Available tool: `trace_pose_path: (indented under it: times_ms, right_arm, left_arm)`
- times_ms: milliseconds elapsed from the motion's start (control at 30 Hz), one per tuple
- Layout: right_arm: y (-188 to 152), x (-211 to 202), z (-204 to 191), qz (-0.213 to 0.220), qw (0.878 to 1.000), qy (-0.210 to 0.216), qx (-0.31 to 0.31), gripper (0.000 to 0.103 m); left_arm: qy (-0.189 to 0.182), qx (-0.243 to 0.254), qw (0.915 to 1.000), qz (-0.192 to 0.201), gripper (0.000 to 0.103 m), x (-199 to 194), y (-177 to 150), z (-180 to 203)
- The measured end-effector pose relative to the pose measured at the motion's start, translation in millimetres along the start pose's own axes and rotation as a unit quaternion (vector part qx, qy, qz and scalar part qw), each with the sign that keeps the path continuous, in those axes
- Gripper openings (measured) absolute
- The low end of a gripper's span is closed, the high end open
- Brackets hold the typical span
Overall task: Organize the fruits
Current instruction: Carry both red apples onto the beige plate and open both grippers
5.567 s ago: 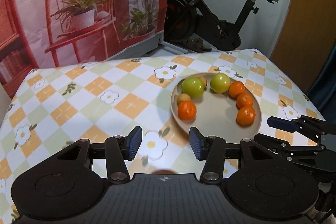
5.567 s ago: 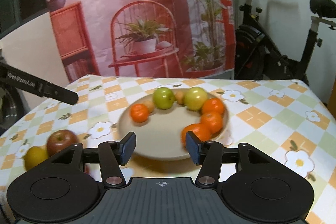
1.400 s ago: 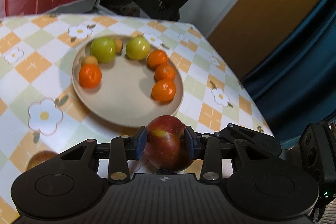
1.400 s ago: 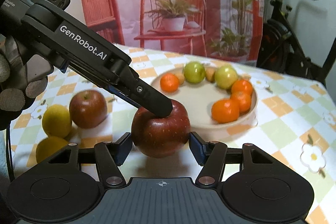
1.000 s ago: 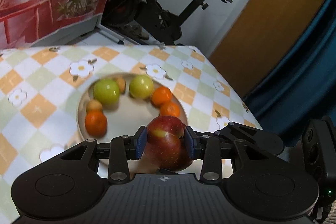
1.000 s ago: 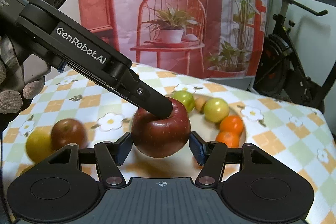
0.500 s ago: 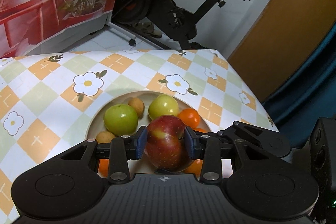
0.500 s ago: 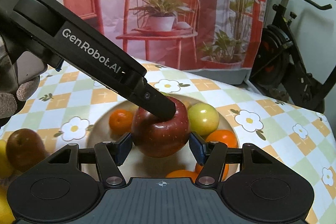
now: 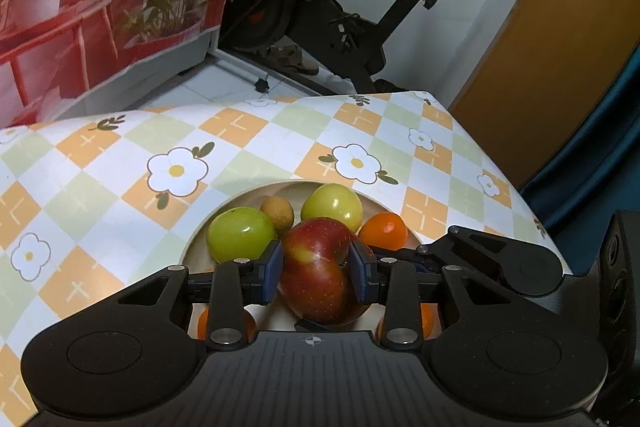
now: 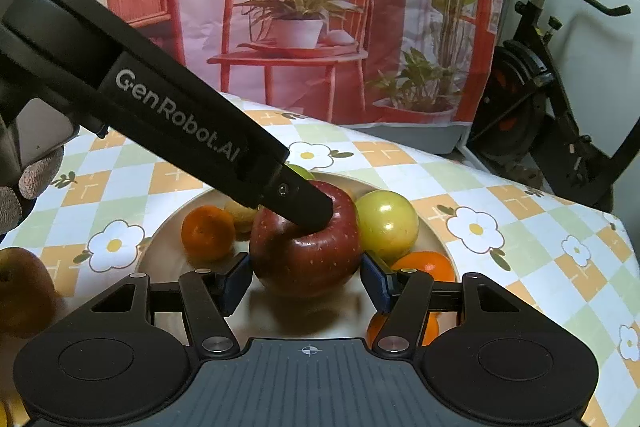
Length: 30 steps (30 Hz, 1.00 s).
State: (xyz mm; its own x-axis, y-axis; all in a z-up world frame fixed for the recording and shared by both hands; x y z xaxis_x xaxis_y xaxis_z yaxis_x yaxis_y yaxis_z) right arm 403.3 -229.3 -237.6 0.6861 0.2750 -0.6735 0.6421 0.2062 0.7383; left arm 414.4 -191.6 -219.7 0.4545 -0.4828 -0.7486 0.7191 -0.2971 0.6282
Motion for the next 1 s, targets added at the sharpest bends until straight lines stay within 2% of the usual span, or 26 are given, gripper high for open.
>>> trace_pose_path:
  times_ms: [400, 500, 767, 1000]
  right_arm:
    - [-10.1, -30.8, 6.5, 0.013, 0.999, -0.012, 0.046, 0.056]
    - [-15.2, -44.8, 4.6, 0.022, 0.997, -0.011, 0.070, 0.057]
    - [-22.0, -74.6, -19.0, 0.038, 0.995, -0.003, 0.087, 0.057]
    - [-23.1, -83.7, -50.1, 0.035, 0.996, 0.023, 0.077, 0.057]
  left_arm:
    - [0.020, 0.002, 0.9998, 0.006, 0.038, -0.8, 0.5, 2.9]
    - [0.026, 0.022, 0.9994, 0.009, 0.040, -7.4, -0.3, 6.3]
    - [0.020, 0.008, 0.9991, 0.035, 0.042, -51.1, -0.7, -4.3]
    - [0.025, 0.000, 0.9990, 0.036, 0.042, -94.7, -23.9, -33.4]
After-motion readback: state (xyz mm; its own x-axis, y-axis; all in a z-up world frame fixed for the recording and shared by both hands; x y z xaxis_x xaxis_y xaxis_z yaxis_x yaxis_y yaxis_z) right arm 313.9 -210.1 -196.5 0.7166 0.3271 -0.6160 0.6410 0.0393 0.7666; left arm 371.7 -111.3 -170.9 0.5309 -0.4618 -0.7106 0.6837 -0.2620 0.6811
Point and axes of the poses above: each gripper's, at about its wrist camera, not at the fingertips, and x roughly the way its jaws point, z to its right, y to its top, the point moved 7 cm from there along x, roughly the way its jaws point, and after that the axes turned 3 degrees about y, right-handed, at the moved point
